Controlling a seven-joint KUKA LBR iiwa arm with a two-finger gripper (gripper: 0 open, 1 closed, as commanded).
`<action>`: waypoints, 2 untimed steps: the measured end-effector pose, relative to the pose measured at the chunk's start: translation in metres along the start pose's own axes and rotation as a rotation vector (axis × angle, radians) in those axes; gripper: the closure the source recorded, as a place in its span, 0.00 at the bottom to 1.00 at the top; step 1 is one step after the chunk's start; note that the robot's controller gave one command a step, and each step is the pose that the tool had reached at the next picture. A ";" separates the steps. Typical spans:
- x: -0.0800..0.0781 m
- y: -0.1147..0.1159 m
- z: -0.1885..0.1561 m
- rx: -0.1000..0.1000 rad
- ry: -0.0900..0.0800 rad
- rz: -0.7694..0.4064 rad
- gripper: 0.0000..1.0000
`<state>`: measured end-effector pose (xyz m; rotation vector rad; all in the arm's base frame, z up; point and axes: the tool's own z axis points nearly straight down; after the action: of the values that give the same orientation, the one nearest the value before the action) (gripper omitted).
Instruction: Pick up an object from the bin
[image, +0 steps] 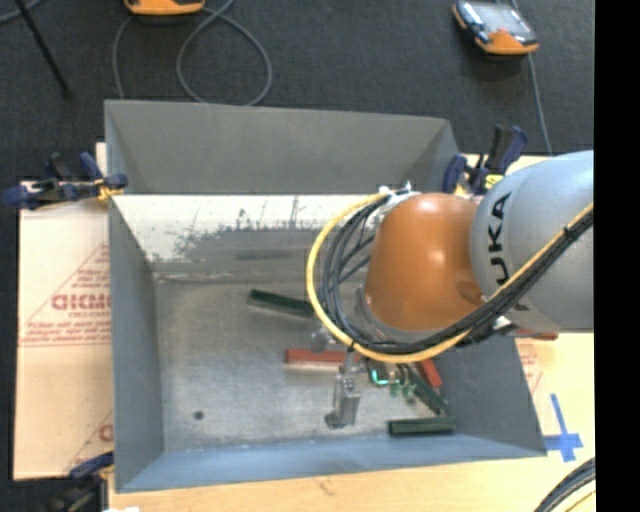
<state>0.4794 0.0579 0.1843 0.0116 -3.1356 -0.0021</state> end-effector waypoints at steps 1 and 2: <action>-0.045 -0.056 0.118 0.001 -0.005 0.041 0.00; -0.046 -0.054 0.113 -0.001 -0.011 0.042 1.00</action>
Offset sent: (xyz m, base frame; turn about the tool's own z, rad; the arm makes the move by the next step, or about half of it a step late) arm 0.0444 -0.0529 -0.1143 0.0365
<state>0.5251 0.0048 0.0709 -0.0542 -3.1457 -0.0032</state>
